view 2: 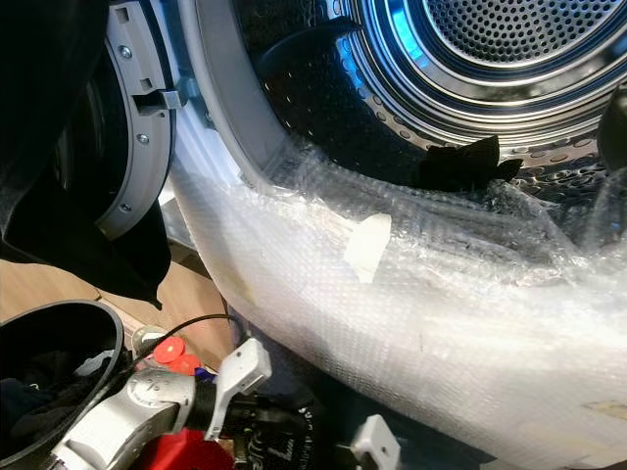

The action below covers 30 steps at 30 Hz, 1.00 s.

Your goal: Clothes washing

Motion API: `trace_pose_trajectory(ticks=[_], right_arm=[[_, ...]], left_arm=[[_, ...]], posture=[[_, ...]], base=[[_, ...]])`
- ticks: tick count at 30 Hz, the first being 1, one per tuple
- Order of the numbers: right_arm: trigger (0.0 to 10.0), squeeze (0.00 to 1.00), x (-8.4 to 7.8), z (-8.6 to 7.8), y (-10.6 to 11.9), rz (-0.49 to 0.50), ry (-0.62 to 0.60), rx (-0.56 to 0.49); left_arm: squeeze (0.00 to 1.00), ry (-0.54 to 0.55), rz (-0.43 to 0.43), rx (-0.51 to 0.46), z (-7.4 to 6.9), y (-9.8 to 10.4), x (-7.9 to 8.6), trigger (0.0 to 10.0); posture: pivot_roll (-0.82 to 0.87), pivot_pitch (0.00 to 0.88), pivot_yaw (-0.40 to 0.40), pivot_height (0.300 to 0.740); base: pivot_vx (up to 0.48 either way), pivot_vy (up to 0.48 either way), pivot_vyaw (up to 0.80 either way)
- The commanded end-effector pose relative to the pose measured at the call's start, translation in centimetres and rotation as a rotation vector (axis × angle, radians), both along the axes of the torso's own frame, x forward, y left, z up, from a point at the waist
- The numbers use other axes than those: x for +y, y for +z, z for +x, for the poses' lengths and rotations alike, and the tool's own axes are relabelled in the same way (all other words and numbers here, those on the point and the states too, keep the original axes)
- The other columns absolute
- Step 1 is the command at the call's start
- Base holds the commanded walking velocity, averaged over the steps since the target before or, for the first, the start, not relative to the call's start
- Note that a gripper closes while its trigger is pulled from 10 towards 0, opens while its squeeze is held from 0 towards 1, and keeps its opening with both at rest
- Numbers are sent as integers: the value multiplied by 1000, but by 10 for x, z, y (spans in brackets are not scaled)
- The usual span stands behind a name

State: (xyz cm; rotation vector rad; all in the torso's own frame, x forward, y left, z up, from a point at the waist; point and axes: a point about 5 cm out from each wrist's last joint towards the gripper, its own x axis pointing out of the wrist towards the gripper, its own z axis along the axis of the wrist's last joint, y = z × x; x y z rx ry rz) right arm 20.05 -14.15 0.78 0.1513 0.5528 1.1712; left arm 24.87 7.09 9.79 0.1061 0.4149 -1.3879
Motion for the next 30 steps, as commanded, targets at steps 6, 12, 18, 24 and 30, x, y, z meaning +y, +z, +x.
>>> trace_pose_trajectory(ticks=[6,12,18,24,30], right_arm=[[10000,1000,11,10,4,-14,-48,-12],[10000,1000,26,15,0,-28,-108,-10],[10000,0,34,16,-2,-24,-137,3],[0,0,36,19,-4,-21,-163,8],[0,0,38,22,-3,-20,-169,1]], left_arm=[[0,-43,-14,-53,3,7,-15,0],[0,-5,-43,-89,10,12,-24,0],[0,17,-48,-107,13,12,-26,0],[0,30,-54,-116,15,13,-28,0],[0,35,-58,-122,16,15,-29,0]], posture=[[-54,0,25,740],[-52,0,23,740],[-54,0,24,740],[-47,0,20,740],[-44,0,20,740]], base=[[0,0,0],[0,0,0],[0,0,0],[0,0,0],[0,0,0]])
